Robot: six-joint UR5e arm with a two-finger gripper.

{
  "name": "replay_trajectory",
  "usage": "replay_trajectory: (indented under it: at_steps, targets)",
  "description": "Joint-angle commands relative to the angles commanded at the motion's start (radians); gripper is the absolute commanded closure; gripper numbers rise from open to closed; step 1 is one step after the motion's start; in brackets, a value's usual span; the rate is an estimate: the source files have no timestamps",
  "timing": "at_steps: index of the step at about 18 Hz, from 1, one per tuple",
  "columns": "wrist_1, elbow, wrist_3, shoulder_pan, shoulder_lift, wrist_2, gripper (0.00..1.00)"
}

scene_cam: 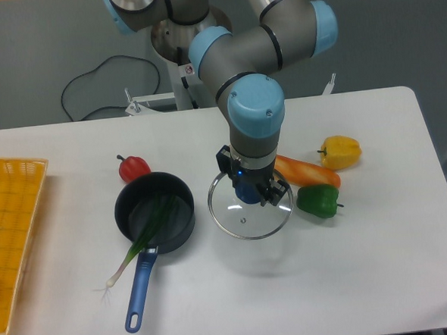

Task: Close the pot lid
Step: 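Lift the glass lid by its blue knob with the gripper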

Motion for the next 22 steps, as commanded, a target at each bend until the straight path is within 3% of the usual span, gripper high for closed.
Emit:
replay_trajectory:
  at_steps: [16, 22]
  targets:
    - [0.008, -0.026, -0.071, -0.008, 0.023, -0.066, 0.58]
    - [0.011, -0.101, -0.113, -0.023, 0.107, -0.133, 0.58]
